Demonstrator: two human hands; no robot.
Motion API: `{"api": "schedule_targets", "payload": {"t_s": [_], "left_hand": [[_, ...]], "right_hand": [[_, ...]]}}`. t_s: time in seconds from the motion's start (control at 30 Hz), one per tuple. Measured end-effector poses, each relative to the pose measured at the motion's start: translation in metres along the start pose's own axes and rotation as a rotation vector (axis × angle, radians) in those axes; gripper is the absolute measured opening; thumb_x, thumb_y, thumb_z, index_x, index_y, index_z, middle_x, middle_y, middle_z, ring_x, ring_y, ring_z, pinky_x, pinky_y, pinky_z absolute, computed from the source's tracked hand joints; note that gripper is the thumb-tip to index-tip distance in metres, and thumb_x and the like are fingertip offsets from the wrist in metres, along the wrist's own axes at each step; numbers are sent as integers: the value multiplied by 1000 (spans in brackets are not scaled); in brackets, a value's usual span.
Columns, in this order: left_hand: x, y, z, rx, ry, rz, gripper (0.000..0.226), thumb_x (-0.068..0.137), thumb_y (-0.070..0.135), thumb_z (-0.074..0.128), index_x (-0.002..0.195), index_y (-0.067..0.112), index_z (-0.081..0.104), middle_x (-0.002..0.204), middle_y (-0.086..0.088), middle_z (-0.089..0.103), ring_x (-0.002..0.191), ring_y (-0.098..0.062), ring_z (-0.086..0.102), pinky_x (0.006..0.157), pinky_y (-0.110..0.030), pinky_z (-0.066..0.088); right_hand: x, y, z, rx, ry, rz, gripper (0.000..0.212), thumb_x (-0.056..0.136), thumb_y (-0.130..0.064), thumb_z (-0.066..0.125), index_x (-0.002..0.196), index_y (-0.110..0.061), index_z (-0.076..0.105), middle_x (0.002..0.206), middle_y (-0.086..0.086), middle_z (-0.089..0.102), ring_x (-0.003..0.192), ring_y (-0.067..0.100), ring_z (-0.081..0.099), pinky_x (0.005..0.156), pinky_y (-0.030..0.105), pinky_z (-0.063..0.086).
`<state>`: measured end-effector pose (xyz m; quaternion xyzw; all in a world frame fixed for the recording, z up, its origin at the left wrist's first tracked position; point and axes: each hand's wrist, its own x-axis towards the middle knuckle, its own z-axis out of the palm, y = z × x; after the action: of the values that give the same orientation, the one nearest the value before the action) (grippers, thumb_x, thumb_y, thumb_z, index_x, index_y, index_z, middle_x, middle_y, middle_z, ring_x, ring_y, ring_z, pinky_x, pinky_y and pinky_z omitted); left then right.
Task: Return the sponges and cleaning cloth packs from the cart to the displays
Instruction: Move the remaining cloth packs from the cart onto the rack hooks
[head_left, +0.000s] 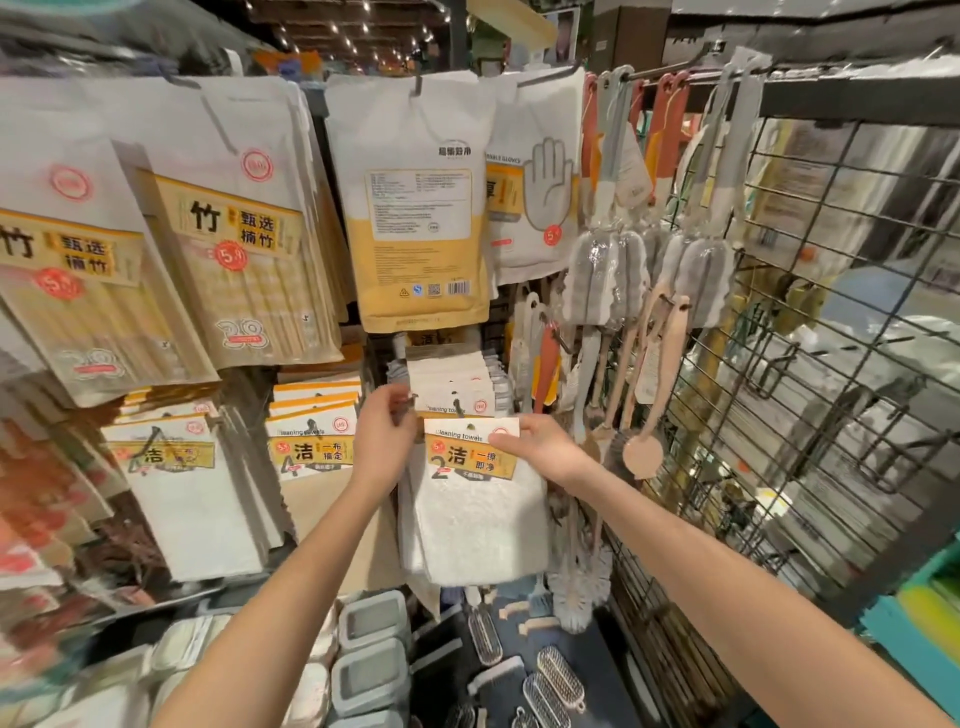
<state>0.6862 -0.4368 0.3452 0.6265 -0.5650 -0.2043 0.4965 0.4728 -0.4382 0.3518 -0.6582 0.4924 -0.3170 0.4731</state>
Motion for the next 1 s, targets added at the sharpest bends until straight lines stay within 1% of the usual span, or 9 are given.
{"api": "schedule_targets", "payload": {"t_s": [0.07, 0.17, 0.37, 0.57, 0.67, 0.73, 0.83, 0.93, 1.0], "left_hand": [[-7, -4, -11, -16, -16, 12, 31, 92, 3, 54, 121, 10, 56, 112, 4, 59, 102, -10, 56, 83, -16, 43], [-13, -13, -23, -12, -58, 22, 25, 92, 3, 53, 116, 11, 58, 111, 2, 61, 102, -12, 57, 87, -20, 44], [-21, -18, -36, -81, -88, 6, 22, 93, -1, 52, 107, 14, 60, 100, 10, 61, 94, -2, 57, 79, -7, 43], [-23, -21, -37, -109, -136, 19, 18, 93, 0, 53, 108, 6, 62, 100, 3, 65, 83, 12, 57, 75, -3, 42], [-22, -21, -36, -119, -146, 19, 18, 93, -1, 53, 108, 3, 63, 101, 0, 66, 87, 5, 60, 75, -6, 45], [-20, -19, -35, -124, -160, 19, 19, 93, 0, 53, 109, 4, 62, 103, -1, 66, 94, -6, 62, 76, -7, 46], [-16, -13, -32, -121, -216, -2, 18, 94, 2, 52, 107, 9, 62, 100, 2, 66, 92, -5, 62, 72, -7, 45], [-12, -1, -30, -110, -264, 8, 19, 94, 4, 53, 103, 18, 62, 100, 1, 67, 94, -9, 63, 75, -11, 46], [-12, 5, -30, -70, -293, 10, 18, 94, 4, 52, 105, 15, 62, 103, -1, 67, 96, -9, 63, 74, -8, 47]], "right_hand": [[13, -2, 5, -9, -1, 3, 34, 89, -29, 64, 120, -14, 65, 119, -2, 67, 106, 12, 64, 99, 34, 48], [24, -2, 9, 32, 14, -11, 35, 90, -26, 63, 122, -12, 64, 121, -1, 66, 108, 11, 63, 99, 33, 48], [33, 6, 13, 122, 47, -30, 27, 90, -18, 63, 116, -12, 66, 113, 1, 69, 98, 8, 67, 88, 23, 53], [35, 21, 15, 76, 96, -62, 30, 91, -16, 62, 118, -4, 65, 113, 3, 69, 99, 9, 67, 76, 16, 53], [44, 14, 25, -34, 185, -57, 18, 91, -20, 61, 103, -10, 71, 97, -5, 72, 82, -4, 66, 65, 6, 45], [57, 0, 30, -131, 246, -15, 11, 92, -24, 59, 91, -17, 68, 82, -8, 69, 72, 0, 63, 57, 12, 43], [78, -11, 32, -277, 314, 113, 25, 90, -34, 58, 90, -10, 64, 89, 5, 66, 86, 25, 63, 67, 32, 43], [80, -20, 32, -313, 321, 188, 32, 91, -36, 56, 96, -5, 60, 90, 8, 56, 88, 27, 57, 69, 31, 38], [70, -21, 31, -326, 307, 194, 31, 92, -36, 55, 98, -5, 58, 92, 10, 57, 96, 31, 60, 69, 31, 40]]}}
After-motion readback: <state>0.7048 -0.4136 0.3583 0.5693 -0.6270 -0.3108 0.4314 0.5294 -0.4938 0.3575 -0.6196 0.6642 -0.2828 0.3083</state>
